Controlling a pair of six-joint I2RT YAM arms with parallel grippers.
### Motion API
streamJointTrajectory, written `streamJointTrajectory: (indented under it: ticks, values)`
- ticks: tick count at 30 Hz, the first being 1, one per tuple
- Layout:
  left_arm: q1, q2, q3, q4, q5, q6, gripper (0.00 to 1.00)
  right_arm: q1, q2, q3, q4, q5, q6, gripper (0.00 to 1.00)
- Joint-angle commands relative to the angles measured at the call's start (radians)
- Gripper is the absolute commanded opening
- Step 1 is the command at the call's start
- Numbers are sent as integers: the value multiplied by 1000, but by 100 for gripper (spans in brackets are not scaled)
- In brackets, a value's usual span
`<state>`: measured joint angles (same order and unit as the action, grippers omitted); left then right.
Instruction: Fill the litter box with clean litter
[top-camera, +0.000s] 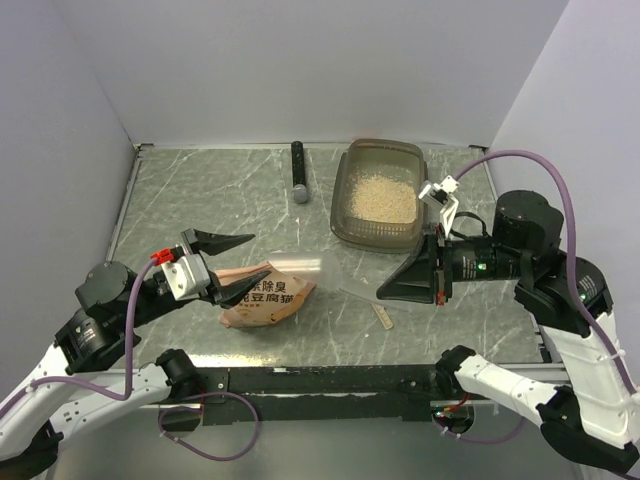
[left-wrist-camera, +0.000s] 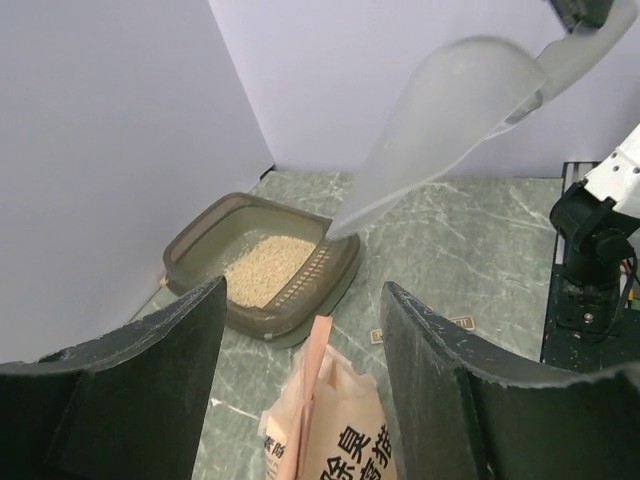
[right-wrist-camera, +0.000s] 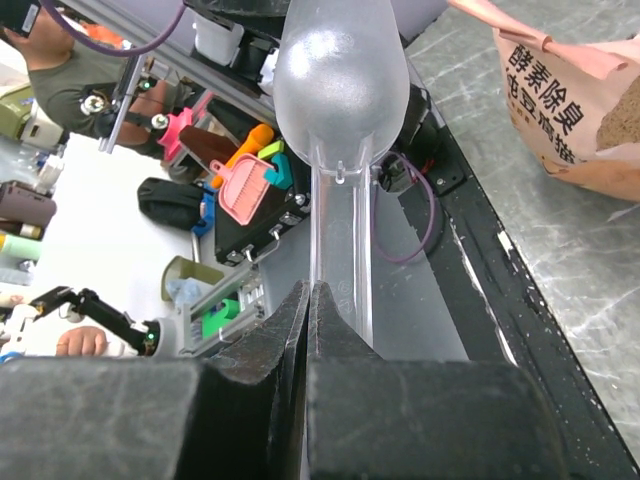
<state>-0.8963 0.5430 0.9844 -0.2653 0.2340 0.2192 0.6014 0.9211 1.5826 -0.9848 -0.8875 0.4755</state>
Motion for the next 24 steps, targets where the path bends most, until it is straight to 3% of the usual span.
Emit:
streamJointTrajectory:
  ticks: [1,15,24]
  values:
    - [-4,17,-7,70,57,-17,67,-2,12,-16,94,-48,31,0]
    - [-4,21,-10,115,120,-15,66,41,41,-56,166,-39,57,0]
    - [-4,43,-49,147,139,-21,49,60,25,-79,209,-53,90,0]
